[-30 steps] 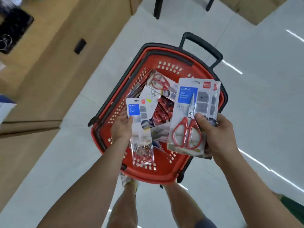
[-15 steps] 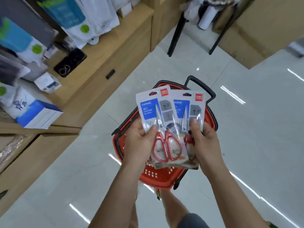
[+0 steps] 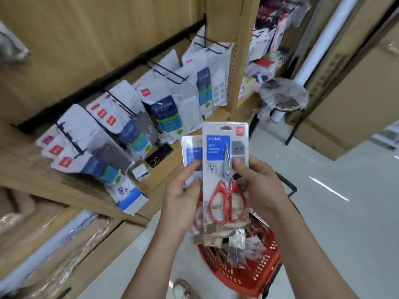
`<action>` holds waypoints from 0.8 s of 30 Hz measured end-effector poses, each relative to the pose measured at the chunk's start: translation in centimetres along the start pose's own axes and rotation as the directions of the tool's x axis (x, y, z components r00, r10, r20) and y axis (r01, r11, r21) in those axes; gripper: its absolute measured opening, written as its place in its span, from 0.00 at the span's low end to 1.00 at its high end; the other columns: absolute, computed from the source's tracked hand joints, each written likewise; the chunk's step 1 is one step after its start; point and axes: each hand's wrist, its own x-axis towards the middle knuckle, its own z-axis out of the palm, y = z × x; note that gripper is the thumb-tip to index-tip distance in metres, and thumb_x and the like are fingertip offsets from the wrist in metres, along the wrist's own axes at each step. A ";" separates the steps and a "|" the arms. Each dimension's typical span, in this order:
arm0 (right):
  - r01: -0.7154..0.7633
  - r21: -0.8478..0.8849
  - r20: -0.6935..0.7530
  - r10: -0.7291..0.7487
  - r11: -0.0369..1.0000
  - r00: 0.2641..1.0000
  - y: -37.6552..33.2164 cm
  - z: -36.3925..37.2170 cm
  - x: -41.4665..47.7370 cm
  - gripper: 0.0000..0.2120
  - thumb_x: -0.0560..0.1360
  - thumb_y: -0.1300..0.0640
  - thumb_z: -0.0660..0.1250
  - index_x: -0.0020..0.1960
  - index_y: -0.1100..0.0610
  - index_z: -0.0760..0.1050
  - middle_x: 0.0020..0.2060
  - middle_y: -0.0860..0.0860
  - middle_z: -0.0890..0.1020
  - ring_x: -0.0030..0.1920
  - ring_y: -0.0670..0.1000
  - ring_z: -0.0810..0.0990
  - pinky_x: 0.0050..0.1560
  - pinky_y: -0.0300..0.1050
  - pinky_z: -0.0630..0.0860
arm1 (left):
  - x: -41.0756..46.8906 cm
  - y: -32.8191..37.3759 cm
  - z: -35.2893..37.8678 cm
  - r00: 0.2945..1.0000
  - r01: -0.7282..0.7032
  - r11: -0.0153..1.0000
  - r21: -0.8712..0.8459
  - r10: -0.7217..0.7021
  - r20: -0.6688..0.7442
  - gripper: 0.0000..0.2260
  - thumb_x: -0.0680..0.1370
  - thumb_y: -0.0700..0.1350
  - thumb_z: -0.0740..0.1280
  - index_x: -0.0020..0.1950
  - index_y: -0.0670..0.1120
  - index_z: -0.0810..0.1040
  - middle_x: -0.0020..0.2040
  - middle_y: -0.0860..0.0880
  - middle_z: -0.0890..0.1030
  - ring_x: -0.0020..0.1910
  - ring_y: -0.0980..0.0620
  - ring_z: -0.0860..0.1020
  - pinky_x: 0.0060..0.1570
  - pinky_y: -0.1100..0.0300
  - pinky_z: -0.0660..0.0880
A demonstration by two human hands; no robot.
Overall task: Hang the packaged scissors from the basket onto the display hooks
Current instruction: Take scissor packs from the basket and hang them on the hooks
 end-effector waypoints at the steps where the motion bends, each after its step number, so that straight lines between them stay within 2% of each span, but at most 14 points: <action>1: -0.004 0.026 0.046 0.003 1.000 0.999 -0.9 2.0 -0.3 0.10 0.80 0.57 0.63 0.53 0.55 0.83 0.46 0.57 0.87 0.39 0.55 0.84 0.41 0.49 0.82 | -0.6 2.0 -1.3 1.000 -0.001 0.998 -0.059 0.001 0.005 0.20 0.81 0.33 0.60 0.51 0.56 0.85 0.50 0.55 0.86 0.50 0.58 0.84 0.48 0.63 0.78; 3: 0.003 0.066 0.132 -0.012 0.998 0.991 -2.8 5.7 -0.7 0.09 0.80 0.59 0.64 0.51 0.56 0.84 0.42 0.56 0.87 0.34 0.50 0.84 0.34 0.42 0.80 | -1.3 5.1 -4.3 1.000 -0.002 0.991 -0.133 0.000 -0.015 0.18 0.80 0.34 0.59 0.47 0.51 0.86 0.45 0.54 0.87 0.45 0.60 0.84 0.43 0.66 0.78; 4: 0.016 0.074 0.161 -0.027 0.997 0.987 -3.7 7.5 -0.9 0.09 0.79 0.59 0.64 0.49 0.57 0.84 0.41 0.56 0.87 0.33 0.49 0.84 0.33 0.41 0.79 | -1.5 6.0 -5.8 1.000 -0.006 0.987 -0.158 0.002 -0.023 0.17 0.80 0.34 0.59 0.48 0.49 0.86 0.46 0.53 0.87 0.45 0.58 0.84 0.45 0.65 0.79; 5: 0.042 0.064 0.179 -0.053 0.997 0.982 -4.5 9.2 -1.0 0.09 0.79 0.59 0.65 0.49 0.57 0.84 0.42 0.57 0.87 0.34 0.50 0.84 0.34 0.41 0.79 | -1.6 6.9 -7.3 1.000 -0.008 0.984 -0.180 0.002 -0.030 0.16 0.80 0.36 0.60 0.49 0.49 0.86 0.47 0.52 0.87 0.47 0.57 0.84 0.47 0.63 0.79; 7: 0.120 0.015 0.182 -0.121 0.993 0.976 -6.0 12.2 -1.1 0.09 0.78 0.57 0.66 0.51 0.58 0.84 0.46 0.58 0.87 0.39 0.53 0.85 0.40 0.44 0.79 | -1.7 8.7 -10.0 0.996 -0.034 0.985 -0.171 0.020 -0.083 0.12 0.81 0.41 0.62 0.49 0.49 0.85 0.46 0.56 0.86 0.46 0.60 0.83 0.47 0.66 0.77; 10: 0.188 -0.017 0.222 -0.180 0.982 0.958 -8.0 15.6 -1.0 0.10 0.75 0.57 0.69 0.52 0.60 0.84 0.46 0.59 0.86 0.44 0.58 0.86 0.45 0.49 0.80 | -1.1 10.9 -13.2 0.960 -0.180 0.983 0.023 0.180 -0.213 0.07 0.80 0.45 0.66 0.46 0.51 0.84 0.49 0.52 0.82 0.46 0.62 0.80 0.44 0.71 0.73; 12: 0.215 -0.019 0.283 -0.201 0.976 0.938 -9.5 17.7 -0.8 0.10 0.73 0.56 0.70 0.50 0.60 0.84 0.44 0.58 0.87 0.41 0.55 0.86 0.41 0.46 0.81 | -0.4 12.1 -14.9 0.919 -0.254 0.947 0.197 0.300 -0.256 0.06 0.79 0.48 0.67 0.47 0.53 0.84 0.50 0.50 0.80 0.48 0.62 0.78 0.47 0.68 0.73; 13: 0.234 -0.022 0.312 -0.216 0.972 0.925 -10.3 18.7 -0.6 0.10 0.72 0.55 0.71 0.49 0.59 0.85 0.44 0.57 0.87 0.41 0.55 0.87 0.40 0.45 0.82 | -0.1 12.8 -15.6 0.906 -0.257 0.940 0.226 0.315 -0.281 0.06 0.79 0.50 0.67 0.48 0.54 0.84 0.51 0.50 0.80 0.48 0.61 0.78 0.49 0.65 0.75; 15: 0.276 -0.031 0.320 -0.252 0.961 0.913 -11.8 20.5 0.2 0.09 0.72 0.53 0.71 0.47 0.57 0.85 0.43 0.56 0.87 0.42 0.55 0.87 0.42 0.46 0.82 | 0.5 13.7 -16.8 0.895 -0.246 0.950 0.192 0.299 -0.332 0.07 0.80 0.52 0.65 0.47 0.55 0.82 0.51 0.50 0.81 0.49 0.56 0.81 0.50 0.58 0.78; 17: 0.321 -0.013 0.279 -0.304 0.947 0.911 -13.0 22.0 1.5 0.10 0.74 0.52 0.70 0.44 0.58 0.85 0.41 0.55 0.87 0.41 0.53 0.87 0.40 0.43 0.81 | 0.9 14.6 -17.8 0.883 -0.238 0.966 0.100 0.258 -0.392 0.08 0.81 0.52 0.63 0.47 0.53 0.81 0.48 0.50 0.84 0.46 0.51 0.84 0.48 0.50 0.81; 20: 0.384 0.012 0.292 -0.371 0.923 0.882 -14.8 24.5 3.7 0.06 0.76 0.56 0.70 0.46 0.56 0.85 0.43 0.51 0.88 0.46 0.49 0.86 0.43 0.39 0.79 | 1.7 15.3 -18.9 0.852 -0.218 0.975 0.034 0.207 -0.480 0.10 0.82 0.51 0.61 0.50 0.50 0.80 0.43 0.52 0.86 0.42 0.53 0.85 0.42 0.54 0.81; 22: 0.403 0.030 0.371 -0.384 0.915 0.845 -15.9 26.7 5.0 0.05 0.76 0.59 0.70 0.45 0.56 0.85 0.41 0.49 0.88 0.43 0.46 0.86 0.39 0.35 0.79 | 2.5 15.7 -19.5 0.832 -0.223 0.975 0.004 0.193 -0.521 0.09 0.83 0.51 0.61 0.51 0.50 0.79 0.43 0.53 0.86 0.42 0.54 0.85 0.39 0.58 0.80; 24: 0.428 0.033 0.438 -0.398 0.903 0.806 -16.8 28.9 6.0 0.05 0.76 0.62 0.70 0.45 0.58 0.85 0.40 0.50 0.87 0.41 0.45 0.85 0.37 0.36 0.78 | 3.5 16.3 -20.0 0.792 -0.229 0.973 0.010 0.192 -0.580 0.08 0.83 0.49 0.61 0.50 0.51 0.79 0.43 0.53 0.86 0.42 0.54 0.85 0.41 0.57 0.81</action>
